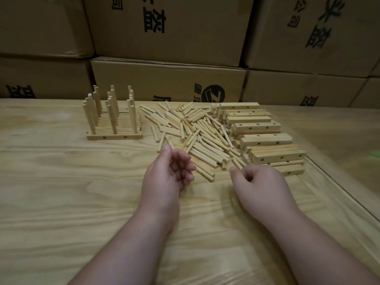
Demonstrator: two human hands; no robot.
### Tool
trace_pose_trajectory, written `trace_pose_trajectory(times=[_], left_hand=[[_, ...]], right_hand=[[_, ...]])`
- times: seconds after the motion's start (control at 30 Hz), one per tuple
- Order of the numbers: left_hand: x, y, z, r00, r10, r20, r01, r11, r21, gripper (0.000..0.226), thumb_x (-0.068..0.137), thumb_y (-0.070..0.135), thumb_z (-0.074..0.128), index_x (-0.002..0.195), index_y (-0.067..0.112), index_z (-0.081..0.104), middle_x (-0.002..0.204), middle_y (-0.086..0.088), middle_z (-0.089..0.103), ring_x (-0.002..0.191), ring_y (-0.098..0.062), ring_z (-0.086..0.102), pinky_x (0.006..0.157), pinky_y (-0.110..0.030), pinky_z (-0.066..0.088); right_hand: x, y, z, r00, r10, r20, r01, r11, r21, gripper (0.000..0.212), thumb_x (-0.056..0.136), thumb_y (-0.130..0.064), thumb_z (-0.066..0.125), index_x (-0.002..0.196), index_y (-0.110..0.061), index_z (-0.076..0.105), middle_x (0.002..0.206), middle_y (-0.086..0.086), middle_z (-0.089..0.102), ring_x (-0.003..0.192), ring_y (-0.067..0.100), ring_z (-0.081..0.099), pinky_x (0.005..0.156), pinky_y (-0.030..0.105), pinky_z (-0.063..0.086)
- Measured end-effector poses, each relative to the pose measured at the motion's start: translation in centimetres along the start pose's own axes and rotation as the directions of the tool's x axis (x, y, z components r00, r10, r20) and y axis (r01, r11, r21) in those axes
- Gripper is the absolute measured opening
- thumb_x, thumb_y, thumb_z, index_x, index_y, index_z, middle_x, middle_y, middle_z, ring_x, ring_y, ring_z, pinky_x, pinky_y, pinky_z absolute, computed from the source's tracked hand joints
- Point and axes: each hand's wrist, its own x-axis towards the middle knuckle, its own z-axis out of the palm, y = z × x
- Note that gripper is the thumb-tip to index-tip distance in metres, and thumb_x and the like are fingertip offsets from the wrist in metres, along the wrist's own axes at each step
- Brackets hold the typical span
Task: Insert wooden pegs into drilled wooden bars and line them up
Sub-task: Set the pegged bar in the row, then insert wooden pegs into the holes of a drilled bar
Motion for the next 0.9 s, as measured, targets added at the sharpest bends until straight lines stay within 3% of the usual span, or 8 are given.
trace_pose_trajectory(times=[0.07, 0.2, 0.33, 0.53, 0.63, 0.7, 0.8, 0.9], left_hand=[[0.0, 0.0, -0.1, 1.000, 0.000, -0.003, 0.000, 1.000, 0.013, 0.063, 0.108, 0.040, 0.035, 0.057, 0.026, 0.071, 0.063, -0.001, 0.063, 0.055, -0.011, 0.055, 0.054, -0.023, 0.044], [0.0, 0.0, 0.1, 1.000, 0.000, 0.000, 0.000, 1.000, 0.006, 0.063, 0.108, 0.040, 0.036, 0.058, 0.025, 0.071, 0.063, -0.001, 0.062, 0.055, -0.011, 0.055, 0.052, -0.021, 0.045], [-0.1, 0.0, 0.1, 1.000, 0.009, -0.002, -0.009, 1.000, 0.011, 0.062, 0.108, 0.040, 0.035, 0.059, 0.023, 0.070, 0.063, -0.002, 0.062, 0.056, -0.012, 0.054, 0.054, -0.023, 0.044], [-0.1, 0.0, 0.1, 1.000, 0.008, -0.007, -0.008, 1.000, 0.023, 0.058, 0.108, 0.038, 0.036, 0.062, 0.022, 0.068, 0.063, -0.002, 0.061, 0.056, -0.012, 0.053, 0.056, -0.026, 0.042], [-0.1, 0.0, 0.1, 1.000, 0.005, -0.003, -0.005, 0.999, 0.037, 0.061, 0.107, 0.038, 0.036, 0.059, 0.025, 0.071, 0.063, -0.001, 0.061, 0.056, -0.011, 0.054, 0.055, -0.025, 0.043], [0.0, -0.1, 0.0, 1.000, -0.002, -0.012, 0.003, 0.999, 0.046, 0.055, 0.107, 0.036, 0.039, 0.064, 0.023, 0.070, 0.063, -0.001, 0.061, 0.056, -0.011, 0.054, 0.055, -0.024, 0.044], [0.1, 0.0, 0.1, 1.000, -0.008, -0.021, 0.009, 0.998, 0.066, 0.043, 0.107, 0.031, 0.042, 0.072, 0.019, 0.064, 0.064, -0.002, 0.060, 0.055, -0.012, 0.054, 0.056, -0.025, 0.044], [0.0, 0.0, 0.2, 1.000, 0.002, -0.020, -0.001, 0.997, 0.072, 0.049, 0.106, 0.026, 0.044, 0.063, 0.023, 0.069, 0.062, -0.002, 0.061, 0.055, -0.011, 0.055, 0.054, -0.022, 0.046]], right_hand=[[0.2, 0.0, -0.3, 1.000, -0.016, -0.017, 0.016, 1.000, 0.019, 0.037, 0.089, -0.052, 0.054, 0.060, -0.029, 0.059, 0.049, -0.013, 0.058, 0.048, 0.012, 0.055, 0.051, 0.026, 0.038], [0.9, 0.3, -0.9, 0.998, -0.039, -0.056, 0.038, 0.999, -0.031, 0.051, 0.092, -0.046, 0.056, 0.052, -0.016, 0.051, 0.044, -0.009, 0.053, 0.048, 0.018, 0.053, 0.055, 0.028, 0.033], [0.9, 0.0, -0.9, 0.999, -0.044, 0.004, 0.044, 0.998, -0.043, 0.052, 0.092, -0.049, 0.056, 0.052, -0.016, 0.052, 0.040, -0.005, 0.049, 0.048, 0.016, 0.053, 0.051, 0.030, 0.043], [-0.6, -0.6, -1.4, 0.985, -0.170, 0.018, 0.151, 0.916, 0.372, 0.050, 0.092, -0.064, 0.037, 0.072, -0.028, 0.065, 0.057, 0.000, 0.060, 0.050, 0.006, 0.053, 0.052, 0.032, 0.044], [0.5, 0.2, -2.3, 0.983, -0.183, -0.015, 0.184, 0.975, 0.127, 0.020, 0.096, -0.038, 0.048, 0.090, -0.037, 0.067, 0.087, -0.015, 0.064, 0.075, 0.001, 0.057, 0.062, 0.024, 0.043], [1.0, 0.6, -2.7, 0.978, -0.186, 0.095, 0.193, 0.978, -0.078, 0.025, 0.090, -0.021, 0.054, 0.102, -0.039, 0.066, 0.106, -0.022, 0.056, 0.088, 0.001, 0.054, 0.074, 0.023, 0.042], [0.9, 0.8, -2.9, 0.947, -0.204, 0.250, 0.254, 0.949, -0.187, 0.031, 0.085, -0.019, 0.059, 0.105, -0.041, 0.066, 0.104, -0.026, 0.054, 0.098, 0.005, 0.050, 0.088, 0.029, 0.046], [0.8, 0.7, -3.0, 0.924, -0.262, 0.279, 0.330, 0.914, -0.234, 0.025, 0.088, -0.026, 0.065, 0.104, -0.045, 0.064, 0.097, -0.030, 0.052, 0.101, 0.004, 0.045, 0.096, 0.033, 0.042]])
